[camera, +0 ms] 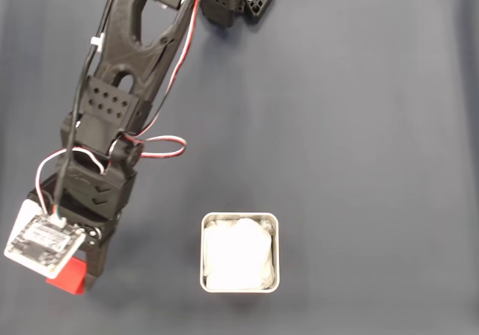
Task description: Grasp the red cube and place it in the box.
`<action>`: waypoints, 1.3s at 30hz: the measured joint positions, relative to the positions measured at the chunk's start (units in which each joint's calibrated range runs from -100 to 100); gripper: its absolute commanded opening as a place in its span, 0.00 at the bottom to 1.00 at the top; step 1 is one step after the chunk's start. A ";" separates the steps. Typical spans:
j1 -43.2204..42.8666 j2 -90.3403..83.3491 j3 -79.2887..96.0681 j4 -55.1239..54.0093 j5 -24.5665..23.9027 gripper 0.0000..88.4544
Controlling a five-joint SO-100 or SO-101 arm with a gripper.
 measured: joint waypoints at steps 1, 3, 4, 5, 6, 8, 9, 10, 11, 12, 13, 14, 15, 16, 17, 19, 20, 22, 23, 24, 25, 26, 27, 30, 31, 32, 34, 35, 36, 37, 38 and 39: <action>-0.45 -1.39 1.08 0.00 0.00 0.15; -1.34 -3.91 3.25 0.08 0.00 0.15; -1.85 -5.30 4.43 0.32 0.00 0.15; -2.30 -6.60 5.61 0.32 0.00 0.15; -2.82 -7.82 6.78 0.32 0.00 0.15; -3.93 -10.16 8.68 0.40 0.00 0.15; -4.45 -11.29 9.67 0.40 0.00 0.15; -5.04 -12.42 10.76 0.40 0.00 0.15; -5.64 -13.63 11.75 0.40 0.00 0.15; -6.16 -14.68 12.66 0.40 0.00 0.15; -6.75 -15.72 13.56 0.40 0.00 0.15; -7.27 -16.76 14.47 0.40 0.20 0.15; -7.86 -17.80 15.10 0.40 0.29 0.15; -8.38 -18.84 16.00 0.40 0.39 0.15; -8.90 -19.97 16.64 0.40 0.44 0.15; -9.87 -21.80 18.26 0.72 0.49 0.15; -10.39 -22.58 19.08 0.80 0.49 0.15; -11.28 -24.23 20.61 0.88 0.49 0.15; -11.72 -24.92 21.43 0.88 0.49 0.15; -12.09 -25.71 22.06 0.88 0.54 0.15; -12.54 -26.40 22.88 0.88 0.68 0.15; -12.83 -27.01 23.33 0.88 0.68 0.15; -13.13 -27.62 23.96 0.88 0.83 0.15; -14.24 -29.18 25.86 0.88 1.07 0.15; -14.54 -29.79 26.40 0.88 1.17 0.15; -14.91 -30.31 27.12 0.88 1.22 0.15; -15.65 -31.52 28.30 0.88 1.37 0.15; -16.02 -32.05 28.93 0.88 1.42 0.15; -16.39 -32.57 29.39 0.88 1.42 0.15; -16.69 -33.09 29.93 0.88 1.42 0.15; -17.06 -33.61 30.56 0.88 1.42 0.15; -17.43 -34.22 31.01 0.88 1.42 0.15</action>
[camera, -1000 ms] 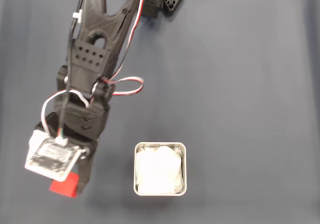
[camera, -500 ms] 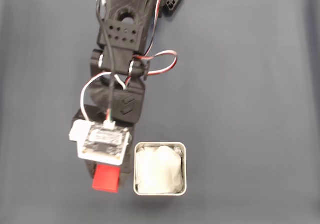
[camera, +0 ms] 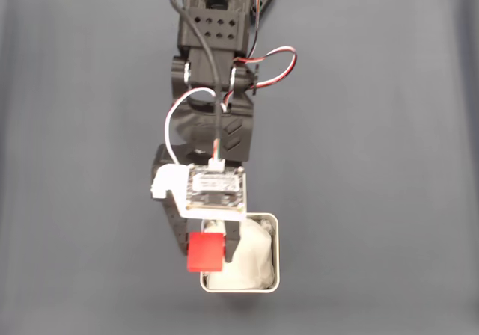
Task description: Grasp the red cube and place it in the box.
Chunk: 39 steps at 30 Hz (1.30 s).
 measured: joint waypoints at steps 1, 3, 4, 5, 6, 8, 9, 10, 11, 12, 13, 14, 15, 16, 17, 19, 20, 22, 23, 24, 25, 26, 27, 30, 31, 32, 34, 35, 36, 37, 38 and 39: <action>-0.22 -0.35 0.54 0.00 0.00 0.15; -0.82 -0.69 0.90 0.00 0.10 0.15; -1.04 -0.69 1.27 0.00 0.10 0.15; -1.34 -0.69 1.36 0.00 0.10 0.15; -1.63 -0.69 1.36 0.00 0.10 0.15; -2.08 -0.69 1.72 0.00 0.10 0.15; -2.23 -0.69 1.72 0.00 0.10 0.15; -2.45 -0.69 1.90 0.00 0.10 0.15; -2.52 -0.96 2.35 0.00 0.10 0.15; -2.74 -1.04 2.53 0.00 0.10 0.15; -2.97 -1.13 2.89 0.00 0.10 0.15; -3.04 -1.22 3.25 0.00 0.10 0.15; -3.26 -1.22 3.35 0.00 0.10 0.15; -3.41 -1.22 3.53 0.00 0.10 0.15; -3.49 -1.30 3.89 0.00 0.10 0.15; -3.71 -1.30 4.43 0.00 0.10 0.15; -3.78 -1.30 4.79 0.00 0.10 0.15; -4.01 -1.30 4.97 0.00 0.00 0.15; -4.01 -1.30 4.97 0.00 -0.10 0.15; -4.01 -1.30 4.97 0.00 -0.20 0.15; -4.01 -1.30 4.97 0.00 -0.24 0.15; -4.01 -1.30 4.97 -0.08 -0.24 0.15; -4.01 -1.30 4.97 -0.08 -0.24 0.15; -4.01 -1.30 4.97 -0.48 -0.49 0.15; -4.08 -1.30 4.97 -0.64 -0.59 0.15; -4.08 -1.22 4.97 -0.64 -0.73 0.15; -4.23 -1.22 4.97 -0.72 -1.03 0.15; -4.23 -1.22 4.97 -0.72 -1.17 0.15; -4.23 -1.22 4.97 -0.72 -1.32 0.15; -4.23 -1.22 4.88 -0.72 -1.42 0.15; -4.23 -1.22 4.88 -0.88 -1.51 0.15; -4.23 -1.13 4.88 -0.88 -1.61 0.15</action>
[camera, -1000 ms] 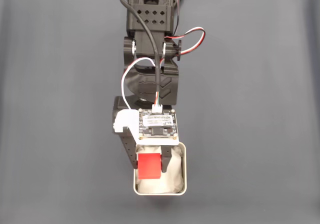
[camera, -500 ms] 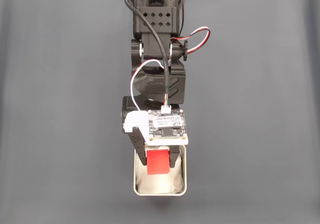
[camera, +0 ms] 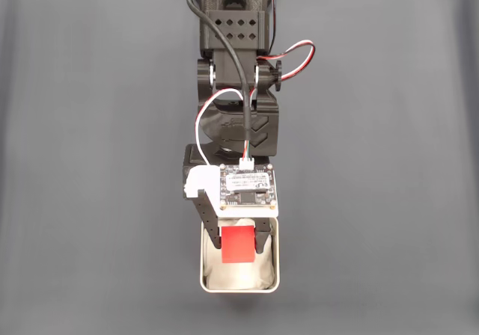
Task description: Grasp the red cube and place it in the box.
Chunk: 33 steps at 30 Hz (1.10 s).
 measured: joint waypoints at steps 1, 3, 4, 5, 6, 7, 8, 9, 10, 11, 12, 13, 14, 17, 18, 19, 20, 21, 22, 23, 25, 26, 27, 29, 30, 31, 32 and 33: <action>0.00 0.17 0.00 0.00 -0.10 0.15; 0.00 0.43 0.00 0.00 -0.10 0.15; 0.00 0.61 0.00 0.00 -0.10 0.15; 0.00 0.61 0.00 0.00 -0.10 0.15; 0.00 0.61 0.00 0.00 -0.10 0.15; 0.00 0.69 -0.09 0.00 -0.10 0.15; 0.00 0.96 -0.36 0.00 -0.10 0.15; 0.00 1.04 -0.63 0.00 -0.10 0.15; 0.00 1.13 -0.72 0.00 -0.10 0.15; 0.00 1.13 -0.72 0.00 -0.10 0.15; 0.00 1.13 -0.72 0.00 -0.10 0.15; 0.00 1.13 -0.72 0.00 -0.10 0.15; 0.00 1.39 -0.81 0.00 -0.10 0.15; 0.00 1.74 -0.99 0.00 -0.10 0.15; 0.00 1.74 -0.99 0.00 -0.10 0.15; 0.00 1.74 -1.08 0.00 -0.10 0.15; 0.00 1.74 -1.27 0.00 -0.10 0.15; 0.00 2.17 -1.72 0.00 -0.10 0.15; 0.00 2.17 -1.72 0.00 -0.10 0.15; 0.00 2.17 -1.72 0.00 -0.39 0.16; 0.00 2.17 -1.72 0.00 -1.03 0.26; 0.00 2.17 -1.72 -0.08 -1.47 0.32; 0.00 2.17 -1.72 -0.32 -2.10 0.38; 0.00 2.17 -1.72 -0.80 -3.08 0.48; 0.00 2.17 -1.72 -0.80 -3.32 0.51; 0.00 2.17 -1.72 -0.80 -3.52 0.53; 0.00 2.17 -1.72 -0.80 -3.76 0.55; 0.00 2.17 -1.72 -0.80 -3.96 0.57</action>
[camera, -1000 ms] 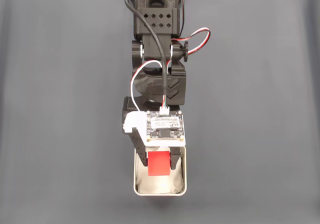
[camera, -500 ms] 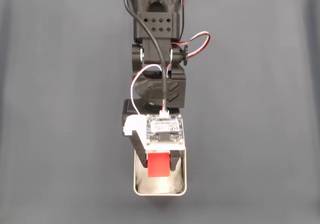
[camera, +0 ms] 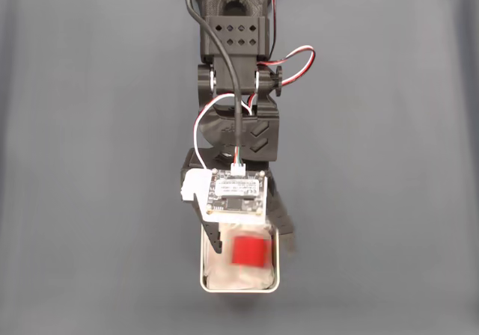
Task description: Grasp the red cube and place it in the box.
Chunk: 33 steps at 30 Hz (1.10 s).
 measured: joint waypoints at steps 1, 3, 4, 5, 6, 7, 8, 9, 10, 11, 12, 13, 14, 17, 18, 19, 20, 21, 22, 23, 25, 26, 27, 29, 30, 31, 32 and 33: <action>0.00 0.00 0.00 0.00 -0.10 0.58; 0.00 0.00 0.00 0.00 -0.20 0.59; 0.00 0.00 0.00 0.00 -0.20 0.59; 0.00 0.00 0.00 0.00 -0.20 0.60; 0.00 0.00 0.00 0.00 -0.20 0.60; 0.00 0.00 0.00 -0.32 -0.20 0.60; 0.00 0.00 0.00 -0.48 -0.20 0.60; 0.00 0.00 0.00 -0.56 -0.20 0.60; 0.00 0.00 0.00 -0.72 -0.20 0.60; 0.00 0.00 0.00 -0.88 -0.20 0.60; 0.00 0.00 0.00 -0.88 -0.20 0.60; 0.00 0.00 0.00 -1.03 -0.20 0.60; 0.00 0.00 0.00 -1.11 -0.20 0.60; 0.00 0.00 -0.09 -1.19 -0.20 0.60; 0.00 0.00 -0.09 -1.19 -0.20 0.60; 0.00 0.00 -0.09 -1.19 -0.20 0.60; 0.00 0.00 -0.09 -1.19 -0.20 0.60; 0.00 0.00 -0.09 -1.19 -0.20 0.60; 0.00 0.00 -0.09 -1.19 -0.20 0.60; 0.00 0.00 -0.09 -1.19 -0.20 0.60; 0.00 0.00 -0.09 -1.35 -0.20 0.59; 0.00 0.00 -0.09 -1.35 -0.20 0.59; 0.00 0.00 -0.09 -1.35 -0.20 0.59; 0.00 0.00 -0.09 -1.35 -0.20 0.59; 0.00 0.00 -0.09 -1.35 -0.20 0.59; 0.00 0.00 -0.09 -1.35 -0.20 0.59; 0.00 0.00 -0.09 -1.35 -0.20 0.59; 0.00 0.00 -0.09 -1.35 -0.20 0.59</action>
